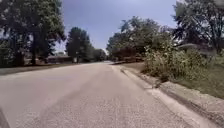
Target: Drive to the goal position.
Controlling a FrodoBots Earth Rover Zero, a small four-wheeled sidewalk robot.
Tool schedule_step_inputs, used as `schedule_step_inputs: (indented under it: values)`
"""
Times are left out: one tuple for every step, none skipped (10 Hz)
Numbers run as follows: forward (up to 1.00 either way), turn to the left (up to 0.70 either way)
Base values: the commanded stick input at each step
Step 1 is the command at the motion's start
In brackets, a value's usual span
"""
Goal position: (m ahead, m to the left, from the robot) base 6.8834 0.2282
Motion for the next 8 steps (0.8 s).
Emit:
schedule_step_inputs:
  values:
    - [0.70, 0.00]
    - [0.70, 0.00]
    - [0.70, 0.00]
    - [0.70, 0.00]
    - [0.70, 0.00]
    - [0.70, 0.00]
    - [0.70, 0.00]
    - [0.70, 0.00]
